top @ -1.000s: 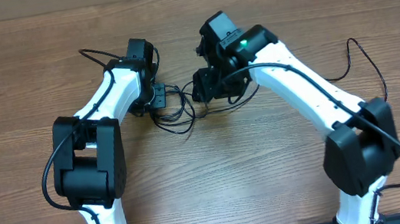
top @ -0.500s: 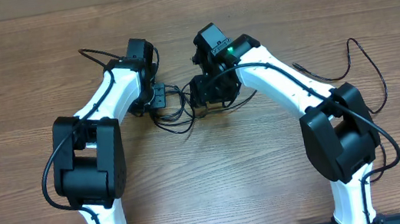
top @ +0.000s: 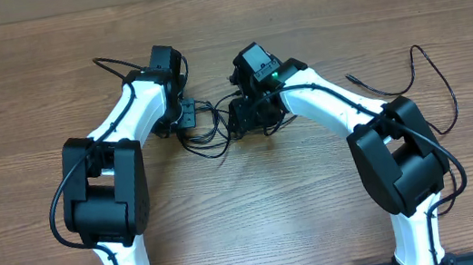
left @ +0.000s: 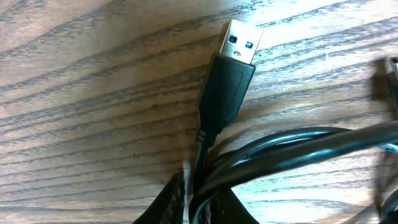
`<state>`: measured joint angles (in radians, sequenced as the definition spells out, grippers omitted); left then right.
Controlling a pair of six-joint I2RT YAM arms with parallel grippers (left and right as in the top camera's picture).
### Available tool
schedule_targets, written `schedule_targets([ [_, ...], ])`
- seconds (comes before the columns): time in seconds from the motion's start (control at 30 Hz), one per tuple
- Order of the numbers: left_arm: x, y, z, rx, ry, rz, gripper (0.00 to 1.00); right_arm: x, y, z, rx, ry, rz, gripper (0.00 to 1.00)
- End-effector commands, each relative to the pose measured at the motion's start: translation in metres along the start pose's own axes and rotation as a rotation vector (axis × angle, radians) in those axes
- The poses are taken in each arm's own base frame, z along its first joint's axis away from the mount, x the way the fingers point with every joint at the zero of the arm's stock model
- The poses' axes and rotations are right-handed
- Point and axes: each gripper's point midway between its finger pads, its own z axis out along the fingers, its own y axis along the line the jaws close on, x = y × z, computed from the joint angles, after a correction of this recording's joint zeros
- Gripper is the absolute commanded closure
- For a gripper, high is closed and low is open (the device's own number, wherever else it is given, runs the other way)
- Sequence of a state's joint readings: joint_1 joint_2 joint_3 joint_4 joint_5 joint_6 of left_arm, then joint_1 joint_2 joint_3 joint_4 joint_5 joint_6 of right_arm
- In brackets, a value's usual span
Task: Untangle cables
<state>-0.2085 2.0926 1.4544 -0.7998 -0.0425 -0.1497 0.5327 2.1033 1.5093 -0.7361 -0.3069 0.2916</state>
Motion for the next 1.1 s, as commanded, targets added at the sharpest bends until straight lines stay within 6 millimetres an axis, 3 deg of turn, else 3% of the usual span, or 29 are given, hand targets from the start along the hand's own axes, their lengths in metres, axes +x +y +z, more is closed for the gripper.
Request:
schedule_targets([
  [0.0, 0.007, 0.006, 0.01, -0.022, 0.029, 0.007, 0.84, 0.003, -0.001, 0.005, 0.005, 0.0, 0.002, 0.61],
  [0.17, 0.007, 0.006, 0.01, -0.022, 0.029, 0.007, 0.83, -0.005, -0.003, 0.005, 0.02, -0.035, 0.003, 0.67],
  [0.3, 0.007, 0.006, 0.01, -0.022, 0.029, 0.007, 0.83, -0.005, -0.001, 0.005, 0.018, -0.037, 0.0, 0.79],
  [0.6, 0.007, 0.006, 0.01, -0.022, 0.029, 0.007, 0.84, -0.001, 0.007, 0.008, 0.015, -0.029, -0.019, 0.83],
  [0.7, 0.007, 0.006, 0.01, -0.022, 0.029, 0.007, 0.83, -0.001, 0.007, 0.008, 0.014, -0.028, -0.018, 0.96],
  [0.83, 0.007, 0.006, 0.01, -0.022, 0.029, 0.007, 0.83, 0.0, 0.0, 0.005, 0.022, -0.018, -0.001, 0.96],
  [0.9, 0.007, 0.006, 0.01, -0.022, 0.029, 0.007, 0.83, 0.003, 0.003, 0.001, -0.032, 0.008, 0.018, 0.96],
  [1.07, 0.007, 0.006, 0.01, -0.022, 0.029, 0.007, 0.83, 0.005, 0.039, -0.028, -0.369, 0.06, -0.061, 0.96],
])
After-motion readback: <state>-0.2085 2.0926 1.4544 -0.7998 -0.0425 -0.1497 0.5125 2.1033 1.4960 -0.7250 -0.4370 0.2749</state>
